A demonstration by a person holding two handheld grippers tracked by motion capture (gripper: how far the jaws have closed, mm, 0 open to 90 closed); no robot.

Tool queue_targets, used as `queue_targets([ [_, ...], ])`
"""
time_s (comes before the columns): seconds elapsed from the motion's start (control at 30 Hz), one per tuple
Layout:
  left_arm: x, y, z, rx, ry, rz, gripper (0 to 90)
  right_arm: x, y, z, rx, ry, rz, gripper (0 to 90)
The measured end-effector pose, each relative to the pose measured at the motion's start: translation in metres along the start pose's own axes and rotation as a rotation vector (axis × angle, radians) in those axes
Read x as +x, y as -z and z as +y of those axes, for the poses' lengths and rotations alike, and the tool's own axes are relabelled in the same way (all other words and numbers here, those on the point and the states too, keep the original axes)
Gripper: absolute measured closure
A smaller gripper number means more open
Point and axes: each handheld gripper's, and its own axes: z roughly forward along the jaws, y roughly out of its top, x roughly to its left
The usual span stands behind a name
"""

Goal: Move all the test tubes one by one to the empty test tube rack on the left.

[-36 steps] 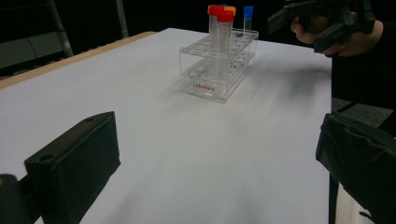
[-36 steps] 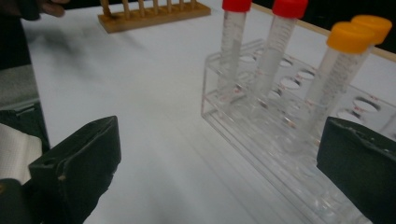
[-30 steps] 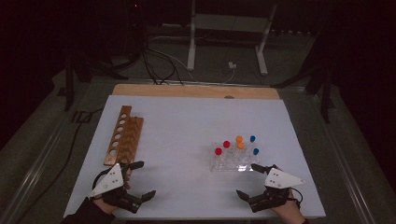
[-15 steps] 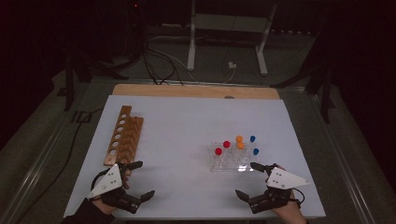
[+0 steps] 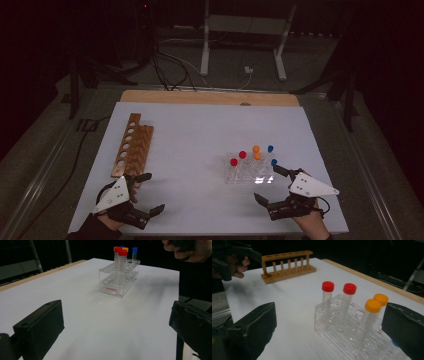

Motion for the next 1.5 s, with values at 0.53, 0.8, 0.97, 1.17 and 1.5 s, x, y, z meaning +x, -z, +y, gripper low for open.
queue_targets([
  [0.53, 0.000, 0.000, 0.000, -0.002, 0.001, -0.003, 0.5, -0.021, -0.006, -0.005, 0.025, -0.111, -0.221, 0.0],
  [0.8, -0.001, 0.000, 0.000, 0.000, -0.001, -0.006, 0.4, -0.027, -0.014, -0.013, 0.099, -0.146, -0.325, 5.4],
  [0.97, -0.001, 0.000, 0.000, -0.001, 0.000, -0.007, 0.5, -0.029, -0.018, -0.015, 0.147, -0.171, -0.362, 8.4],
  [1.17, -0.001, 0.000, 0.000, 0.002, 0.000, -0.008, 0.5, -0.031, -0.022, -0.016, 0.216, -0.214, -0.381, 22.3],
  [1.5, -0.001, 0.000, 0.000, 0.002, 0.000, -0.008, 0.5, -0.034, -0.026, -0.018, 0.246, -0.256, -0.370, 40.3],
])
